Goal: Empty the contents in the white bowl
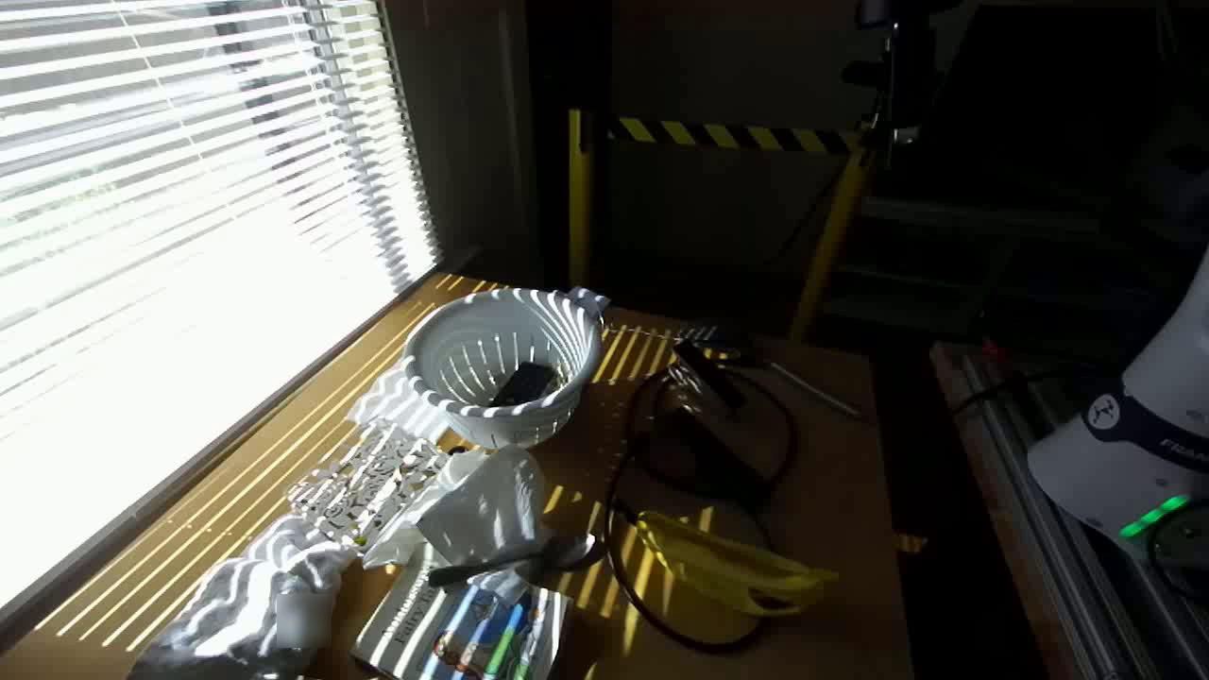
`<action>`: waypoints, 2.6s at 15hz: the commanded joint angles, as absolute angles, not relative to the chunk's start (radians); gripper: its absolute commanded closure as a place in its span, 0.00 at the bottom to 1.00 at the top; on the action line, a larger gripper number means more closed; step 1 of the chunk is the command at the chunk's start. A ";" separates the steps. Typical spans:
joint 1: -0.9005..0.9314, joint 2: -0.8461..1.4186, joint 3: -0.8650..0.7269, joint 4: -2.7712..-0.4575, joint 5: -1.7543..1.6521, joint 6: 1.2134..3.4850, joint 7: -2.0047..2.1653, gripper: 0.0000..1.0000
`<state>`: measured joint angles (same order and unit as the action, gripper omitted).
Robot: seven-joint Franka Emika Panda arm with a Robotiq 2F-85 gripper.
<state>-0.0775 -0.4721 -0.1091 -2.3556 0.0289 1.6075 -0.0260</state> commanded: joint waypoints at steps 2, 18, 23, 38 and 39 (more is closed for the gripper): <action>-0.083 -0.471 -0.105 -2.354 0.031 1.606 -0.028 0.00; -0.027 -0.376 0.008 -2.399 0.084 2.019 0.116 0.00; -0.011 -0.203 0.072 -2.301 0.051 2.080 0.242 0.00; -0.048 -0.021 -0.006 -2.253 0.198 2.257 0.419 0.00; -0.052 0.020 -0.018 -2.230 0.224 2.278 0.416 0.00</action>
